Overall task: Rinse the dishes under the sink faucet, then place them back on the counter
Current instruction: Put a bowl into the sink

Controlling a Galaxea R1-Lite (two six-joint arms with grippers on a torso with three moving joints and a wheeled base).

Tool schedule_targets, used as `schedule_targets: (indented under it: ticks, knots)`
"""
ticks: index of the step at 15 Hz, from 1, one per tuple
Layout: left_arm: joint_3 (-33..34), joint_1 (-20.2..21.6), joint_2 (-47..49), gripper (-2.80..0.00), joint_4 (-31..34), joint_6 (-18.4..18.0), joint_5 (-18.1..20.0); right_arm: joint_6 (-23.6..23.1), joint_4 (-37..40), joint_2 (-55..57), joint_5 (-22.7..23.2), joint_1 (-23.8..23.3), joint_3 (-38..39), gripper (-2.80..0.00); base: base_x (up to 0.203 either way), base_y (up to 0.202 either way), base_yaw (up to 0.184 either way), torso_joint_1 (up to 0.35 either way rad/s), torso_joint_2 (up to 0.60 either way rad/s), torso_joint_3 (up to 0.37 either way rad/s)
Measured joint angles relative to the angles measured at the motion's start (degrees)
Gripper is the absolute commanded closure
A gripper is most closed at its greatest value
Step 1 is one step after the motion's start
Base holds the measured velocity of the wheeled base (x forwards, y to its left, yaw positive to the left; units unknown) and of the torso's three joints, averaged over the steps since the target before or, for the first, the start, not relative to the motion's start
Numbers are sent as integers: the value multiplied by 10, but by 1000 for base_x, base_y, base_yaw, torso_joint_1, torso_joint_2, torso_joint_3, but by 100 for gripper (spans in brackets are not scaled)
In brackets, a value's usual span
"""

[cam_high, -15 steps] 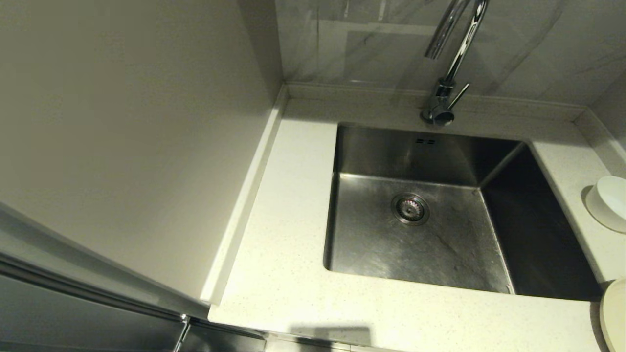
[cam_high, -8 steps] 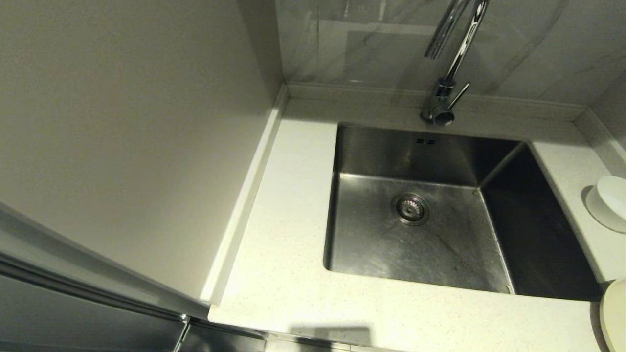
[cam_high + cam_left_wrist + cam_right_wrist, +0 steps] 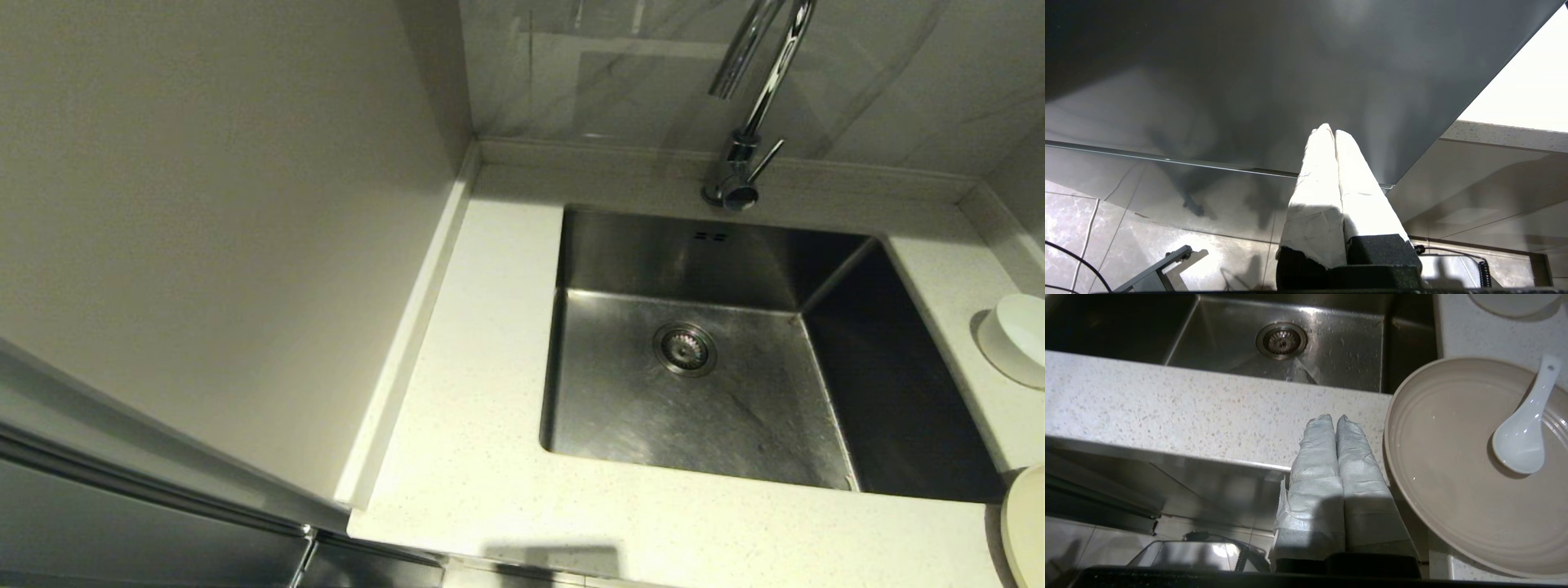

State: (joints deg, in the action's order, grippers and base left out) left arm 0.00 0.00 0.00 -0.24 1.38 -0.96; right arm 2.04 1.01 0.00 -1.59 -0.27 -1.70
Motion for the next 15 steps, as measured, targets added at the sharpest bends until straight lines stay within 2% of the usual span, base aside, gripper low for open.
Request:
schedule_targets:
  ticks: [5, 9, 12, 15]
  knots:
    - [0, 0, 0, 0, 0, 0, 0, 2, 38, 17, 0, 0, -79, 0, 0, 0, 0, 0, 0, 0]
    - [0, 0, 0, 0, 0, 0, 0, 11, 40, 86, -5, -1, -163, 0, 0, 0, 0, 0, 0, 0]
    - [0, 0, 0, 0, 0, 0, 0, 16, 40, 191, -31, -2, -258, 0, 0, 0, 0, 0, 0, 0]
    - [0, 0, 0, 0, 0, 0, 0, 18, 40, 327, -86, -3, -354, 0, 0, 0, 0, 0, 0, 0]
